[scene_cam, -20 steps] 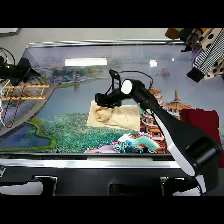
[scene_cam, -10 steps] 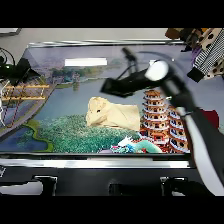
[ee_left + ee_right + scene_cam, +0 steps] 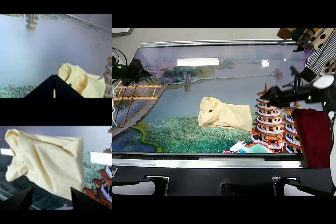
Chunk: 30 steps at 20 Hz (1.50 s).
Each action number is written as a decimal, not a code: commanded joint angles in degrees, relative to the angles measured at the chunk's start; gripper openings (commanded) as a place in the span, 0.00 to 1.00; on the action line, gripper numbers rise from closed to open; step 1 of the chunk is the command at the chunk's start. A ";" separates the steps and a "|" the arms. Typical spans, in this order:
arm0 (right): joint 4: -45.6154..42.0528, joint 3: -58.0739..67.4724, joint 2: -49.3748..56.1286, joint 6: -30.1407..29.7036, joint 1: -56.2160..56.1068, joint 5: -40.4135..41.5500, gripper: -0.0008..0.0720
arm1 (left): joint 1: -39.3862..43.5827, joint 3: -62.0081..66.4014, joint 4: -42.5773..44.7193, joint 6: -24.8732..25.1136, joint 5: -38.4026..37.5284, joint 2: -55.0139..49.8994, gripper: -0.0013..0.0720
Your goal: Fold the clothes and pants, and hang the long-sleeved shirts on hangers.
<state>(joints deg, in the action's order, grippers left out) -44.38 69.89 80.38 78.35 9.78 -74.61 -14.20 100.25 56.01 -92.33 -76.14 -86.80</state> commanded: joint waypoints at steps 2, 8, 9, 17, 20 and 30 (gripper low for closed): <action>8.79 -15.91 2.25 -9.92 2.56 6.80 0.75 | -0.04 0.00 0.00 0.92 0.00 0.02 0.03; 15.67 -18.29 9.73 -15.37 -2.58 13.16 0.74 | 0.00 0.00 0.00 0.90 0.04 0.00 0.03; 15.85 -18.29 10.64 -15.37 -3.69 14.14 0.74 | -0.02 0.00 0.00 0.90 0.04 0.00 0.03; 19.02 -18.03 11.54 -15.39 -8.92 18.45 0.32 | -0.02 0.00 0.00 0.90 0.04 0.00 0.03; 19.21 -16.17 10.91 -15.67 -8.92 17.20 0.05 | -0.02 0.00 0.00 0.90 0.04 0.00 0.03; 1.01 12.09 8.98 10.64 -8.85 13.62 0.05 | -0.02 0.00 -0.02 0.87 0.04 0.02 0.03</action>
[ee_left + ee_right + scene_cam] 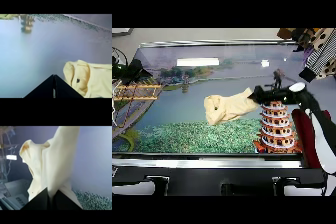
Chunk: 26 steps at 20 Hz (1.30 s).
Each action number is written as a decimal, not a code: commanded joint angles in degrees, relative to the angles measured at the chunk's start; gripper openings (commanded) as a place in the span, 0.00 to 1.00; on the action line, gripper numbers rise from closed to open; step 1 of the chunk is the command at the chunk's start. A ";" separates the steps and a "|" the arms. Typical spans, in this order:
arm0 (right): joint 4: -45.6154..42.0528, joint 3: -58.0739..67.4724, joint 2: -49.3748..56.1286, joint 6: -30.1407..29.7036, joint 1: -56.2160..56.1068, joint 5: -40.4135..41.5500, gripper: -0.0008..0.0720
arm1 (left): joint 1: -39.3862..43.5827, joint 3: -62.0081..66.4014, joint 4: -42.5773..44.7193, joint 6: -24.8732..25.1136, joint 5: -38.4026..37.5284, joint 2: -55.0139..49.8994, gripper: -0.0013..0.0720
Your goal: Fold the clothes and pants, and hang the long-sleeved shirts on hangers.
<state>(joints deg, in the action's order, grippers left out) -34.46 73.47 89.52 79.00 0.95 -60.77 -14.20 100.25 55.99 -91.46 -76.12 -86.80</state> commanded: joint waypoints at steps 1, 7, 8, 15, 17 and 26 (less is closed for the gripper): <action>-12.07 11.13 -0.17 13.07 -0.02 -0.15 0.05 | -0.02 0.00 0.00 0.00 0.00 0.02 0.03; -26.32 22.32 -0.15 25.22 2.01 0.09 0.05 | -0.02 0.00 0.00 0.00 0.00 0.02 0.03; -25.97 23.17 -0.15 25.92 3.63 0.20 0.05 | -0.02 0.00 0.00 0.02 0.00 0.00 0.03; -24.55 27.19 -0.17 28.70 18.05 3.28 0.05 | -0.02 0.00 0.00 0.00 0.02 0.00 0.03; -24.74 28.44 -0.17 30.32 21.55 5.42 0.05 | -0.02 0.00 0.00 0.00 0.02 0.00 0.03; -27.67 29.53 -0.90 40.54 34.03 6.29 0.05 | -0.02 0.00 0.00 -0.35 0.00 0.00 0.03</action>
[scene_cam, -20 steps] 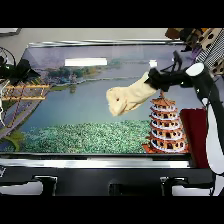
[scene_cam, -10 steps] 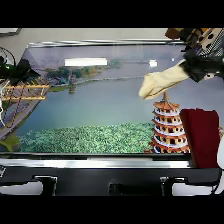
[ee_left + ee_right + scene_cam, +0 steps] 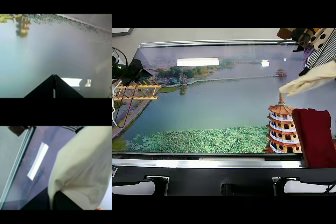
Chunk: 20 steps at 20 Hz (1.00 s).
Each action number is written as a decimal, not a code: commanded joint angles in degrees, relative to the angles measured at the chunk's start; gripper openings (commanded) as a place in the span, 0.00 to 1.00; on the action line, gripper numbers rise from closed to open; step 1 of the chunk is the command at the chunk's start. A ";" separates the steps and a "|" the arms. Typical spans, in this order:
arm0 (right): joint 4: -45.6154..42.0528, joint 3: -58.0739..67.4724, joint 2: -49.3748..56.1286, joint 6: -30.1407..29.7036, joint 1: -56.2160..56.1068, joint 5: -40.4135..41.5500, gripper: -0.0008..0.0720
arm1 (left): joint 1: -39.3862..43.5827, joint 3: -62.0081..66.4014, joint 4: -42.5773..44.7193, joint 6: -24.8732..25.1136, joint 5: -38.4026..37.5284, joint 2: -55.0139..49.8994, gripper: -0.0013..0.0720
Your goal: Fold the clothes and pants, and hang the long-sleeved shirts on hangers.
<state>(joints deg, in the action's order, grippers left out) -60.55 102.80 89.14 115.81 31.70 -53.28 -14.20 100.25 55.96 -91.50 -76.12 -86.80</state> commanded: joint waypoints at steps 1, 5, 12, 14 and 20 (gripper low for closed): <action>-2.75 0.20 -1.05 4.98 3.87 -2.82 0.05 | -0.02 0.00 0.00 -0.63 0.00 0.00 0.03; -9.42 0.20 -3.13 10.99 4.15 -13.40 0.05 | -0.02 0.00 0.00 -0.61 -0.92 0.00 0.03; -22.23 -0.55 -5.70 8.48 4.15 -33.99 0.05 | -0.02 0.00 0.02 -0.61 -6.03 0.02 0.03; -24.57 -2.95 -7.34 7.78 4.17 -36.48 0.05 | -0.02 0.00 0.02 -0.61 -7.17 0.02 0.03; -36.54 -17.70 -16.55 2.84 4.17 -37.46 0.05 | -0.02 0.00 0.02 -0.63 -8.55 0.02 0.03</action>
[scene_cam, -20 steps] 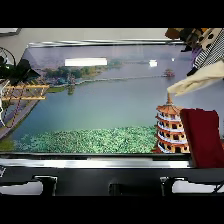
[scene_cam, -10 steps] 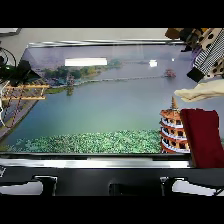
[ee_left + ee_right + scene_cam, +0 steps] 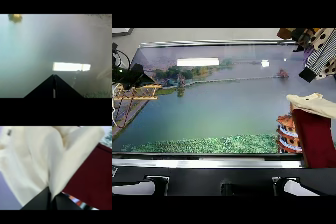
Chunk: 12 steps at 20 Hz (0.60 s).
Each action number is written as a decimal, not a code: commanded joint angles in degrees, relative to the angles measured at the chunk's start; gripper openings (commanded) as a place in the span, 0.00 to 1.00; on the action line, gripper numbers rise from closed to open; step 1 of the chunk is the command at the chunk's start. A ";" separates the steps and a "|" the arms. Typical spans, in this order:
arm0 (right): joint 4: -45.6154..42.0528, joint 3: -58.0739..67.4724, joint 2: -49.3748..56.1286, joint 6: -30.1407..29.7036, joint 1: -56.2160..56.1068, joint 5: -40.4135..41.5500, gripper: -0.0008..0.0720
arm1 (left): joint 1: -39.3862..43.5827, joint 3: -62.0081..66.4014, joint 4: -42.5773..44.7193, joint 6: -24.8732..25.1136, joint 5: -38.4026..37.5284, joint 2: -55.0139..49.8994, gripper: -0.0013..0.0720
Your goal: Fold the clothes and pants, and hang the long-sleeved shirts on hangers.
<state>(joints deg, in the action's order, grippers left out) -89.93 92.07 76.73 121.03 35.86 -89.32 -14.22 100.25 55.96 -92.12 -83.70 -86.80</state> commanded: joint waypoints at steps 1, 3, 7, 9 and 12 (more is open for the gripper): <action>-8.85 -10.45 -5.88 -2.67 0.02 -0.48 0.05 | 0.00 0.00 0.02 -0.02 -0.96 0.02 0.03; -12.09 -17.92 -9.44 -2.69 0.02 1.60 0.05 | 0.00 0.00 0.02 -0.48 -0.98 0.02 0.03; -16.31 -31.04 -15.82 -1.44 0.02 5.07 0.05 | 0.00 0.00 0.02 -0.90 -0.96 0.02 0.03; -18.43 -36.59 -17.92 -1.42 0.02 5.77 0.05 | 0.00 0.00 0.04 -0.87 -0.96 0.02 0.03; -20.20 -41.92 -18.97 -1.46 0.02 5.90 0.05 | 0.00 0.00 0.04 -0.87 -0.96 0.02 0.03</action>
<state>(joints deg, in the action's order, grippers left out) -107.20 56.18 59.64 119.52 35.86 -84.09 -14.20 100.25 55.99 -92.97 -84.71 -86.80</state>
